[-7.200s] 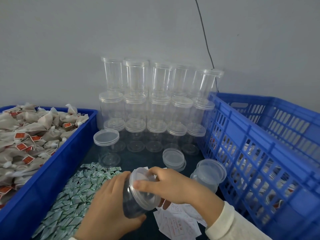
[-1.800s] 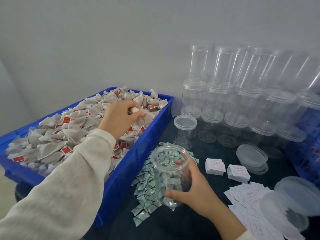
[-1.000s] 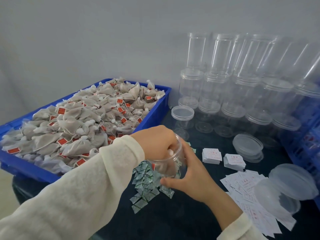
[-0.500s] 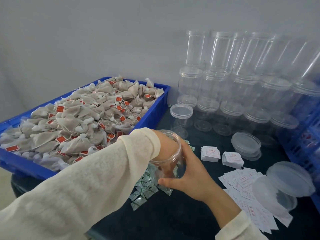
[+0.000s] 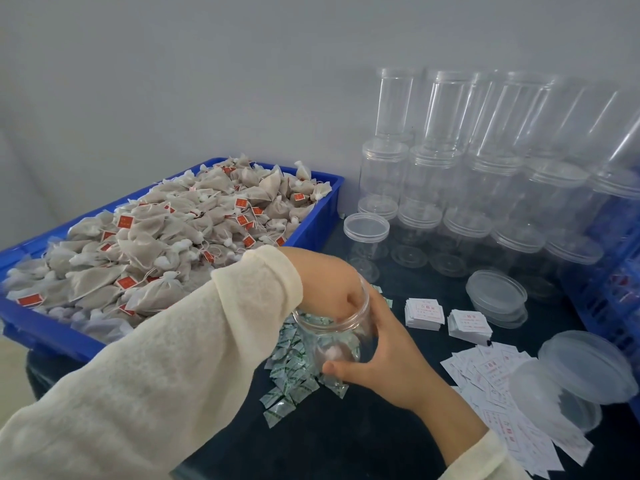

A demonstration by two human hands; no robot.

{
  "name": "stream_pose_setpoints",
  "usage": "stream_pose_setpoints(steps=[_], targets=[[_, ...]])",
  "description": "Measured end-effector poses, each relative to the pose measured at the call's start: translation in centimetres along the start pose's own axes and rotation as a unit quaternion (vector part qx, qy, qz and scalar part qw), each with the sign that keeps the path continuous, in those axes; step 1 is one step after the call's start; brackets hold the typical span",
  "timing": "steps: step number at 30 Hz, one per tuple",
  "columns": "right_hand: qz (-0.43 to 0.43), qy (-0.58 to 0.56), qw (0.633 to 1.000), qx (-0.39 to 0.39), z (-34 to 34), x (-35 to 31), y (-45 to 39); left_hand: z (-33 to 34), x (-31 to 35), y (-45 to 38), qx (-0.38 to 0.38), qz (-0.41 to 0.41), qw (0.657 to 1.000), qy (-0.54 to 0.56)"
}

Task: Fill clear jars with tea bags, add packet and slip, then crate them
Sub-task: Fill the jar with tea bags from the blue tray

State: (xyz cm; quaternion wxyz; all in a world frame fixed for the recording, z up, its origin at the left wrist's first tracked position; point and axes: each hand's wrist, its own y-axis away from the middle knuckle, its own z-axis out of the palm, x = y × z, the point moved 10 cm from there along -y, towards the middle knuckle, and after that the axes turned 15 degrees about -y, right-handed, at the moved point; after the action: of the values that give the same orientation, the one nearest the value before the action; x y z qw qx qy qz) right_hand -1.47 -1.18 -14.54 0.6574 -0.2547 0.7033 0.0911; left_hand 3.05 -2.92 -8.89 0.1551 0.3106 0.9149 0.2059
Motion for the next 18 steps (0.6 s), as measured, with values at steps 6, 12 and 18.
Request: stream_pose_setpoints(steps=[6, 12, 18], targets=[[-0.001, -0.008, 1.000, -0.005, 0.1, 0.7, -0.2, -2.3, -4.2, 3.0, 0.175, -0.021, 0.969, 0.171], [0.020, -0.015, 1.000, 0.012, -0.5, 1.8, 0.0, -0.9, -12.1, 5.6, 0.365, -0.144, 0.868, 0.305], [0.011, -0.029, 1.000, 0.003, -0.4, 1.6, 0.1, 4.6, -18.7, 5.4, 0.390, -0.322, 0.830, 0.235]])
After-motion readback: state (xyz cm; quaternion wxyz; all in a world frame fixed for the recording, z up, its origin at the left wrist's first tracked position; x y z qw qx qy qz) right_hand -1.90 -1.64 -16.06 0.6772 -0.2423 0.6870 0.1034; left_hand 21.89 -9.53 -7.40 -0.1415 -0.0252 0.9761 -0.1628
